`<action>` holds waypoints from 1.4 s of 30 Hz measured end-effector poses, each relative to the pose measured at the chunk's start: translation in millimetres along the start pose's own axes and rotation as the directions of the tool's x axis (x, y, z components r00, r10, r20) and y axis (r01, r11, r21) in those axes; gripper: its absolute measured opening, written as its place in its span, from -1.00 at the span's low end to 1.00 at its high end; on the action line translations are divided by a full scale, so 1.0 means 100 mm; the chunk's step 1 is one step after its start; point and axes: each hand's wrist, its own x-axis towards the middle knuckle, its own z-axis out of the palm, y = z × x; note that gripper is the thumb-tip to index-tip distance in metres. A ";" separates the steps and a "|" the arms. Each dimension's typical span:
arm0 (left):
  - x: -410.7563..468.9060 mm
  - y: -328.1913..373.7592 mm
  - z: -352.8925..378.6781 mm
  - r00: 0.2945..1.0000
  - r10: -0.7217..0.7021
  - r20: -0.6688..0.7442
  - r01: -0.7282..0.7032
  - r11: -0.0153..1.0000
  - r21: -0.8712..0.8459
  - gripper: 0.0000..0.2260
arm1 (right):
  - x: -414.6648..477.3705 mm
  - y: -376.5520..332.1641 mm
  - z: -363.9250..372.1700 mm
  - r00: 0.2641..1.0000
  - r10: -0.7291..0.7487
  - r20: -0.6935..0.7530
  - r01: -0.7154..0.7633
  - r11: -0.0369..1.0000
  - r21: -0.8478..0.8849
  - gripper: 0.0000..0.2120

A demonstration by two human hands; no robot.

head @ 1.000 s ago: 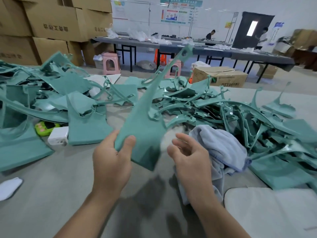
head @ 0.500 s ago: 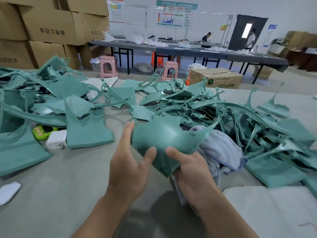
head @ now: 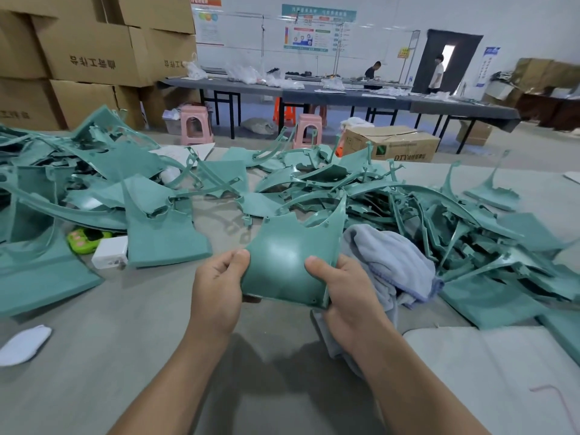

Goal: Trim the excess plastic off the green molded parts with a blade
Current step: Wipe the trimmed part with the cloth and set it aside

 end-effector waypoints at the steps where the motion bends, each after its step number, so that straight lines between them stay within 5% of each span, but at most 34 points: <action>1: -0.02 0.02 0.01 1.000 0.012 0.011 -0.012 1.000 0.001 -0.61 | -0.01 -0.02 0.00 1.000 -0.003 0.008 0.003 1.000 -0.023 -0.81; 8: -0.25 0.29 0.19 0.946 -0.015 0.324 0.067 0.986 -0.152 -0.84 | -0.30 -0.45 -0.23 0.982 -0.121 0.143 0.148 0.969 -0.197 -0.76; 14: -0.52 0.52 0.81 0.899 0.051 0.436 0.024 0.986 -0.166 -0.78 | -0.81 -0.78 -0.76 0.973 -0.230 -0.020 0.226 0.968 -0.104 -0.78; 22: -1.51 0.54 1.79 0.797 -0.118 0.593 0.167 0.986 -0.028 -0.79 | -1.94 -0.70 -1.64 0.864 -0.275 -0.422 0.286 0.957 -0.038 -0.76; 28: -2.83 0.43 2.29 0.517 -0.222 0.827 0.240 0.965 0.109 -0.77 | -3.34 -0.36 -2.31 0.629 -0.190 -0.754 0.306 0.952 0.016 -0.75; 30: -3.35 0.27 2.39 0.376 -0.279 0.884 0.263 0.947 0.187 -0.71 | -3.86 -0.12 -2.49 0.523 -0.111 -0.845 0.291 0.955 0.055 -0.75; 33: -4.02 0.01 2.46 0.256 -0.384 0.887 0.289 0.906 0.309 -0.74 | -4.50 0.25 -2.66 0.336 0.042 -0.941 0.240 0.962 0.128 -0.79; 36: -4.68 -0.30 2.49 0.155 -0.513 0.845 0.299 0.839 0.455 -0.73 | -5.11 0.64 -2.75 0.128 0.198 -0.972 0.264 0.938 0.226 -0.83; 38: -5.05 -0.46 2.46 0.007 -0.557 0.830 0.235 0.808 0.540 -0.72 | -5.43 0.87 -2.77 0.009 0.319 -0.948 0.286 0.907 0.308 -0.91; 42: -5.59 -0.54 2.45 -0.198 -0.566 0.801 0.075 0.805 0.588 -0.64 | -5.92 1.10 -2.92 -0.096 0.476 -0.874 0.313 0.848 0.427 -0.95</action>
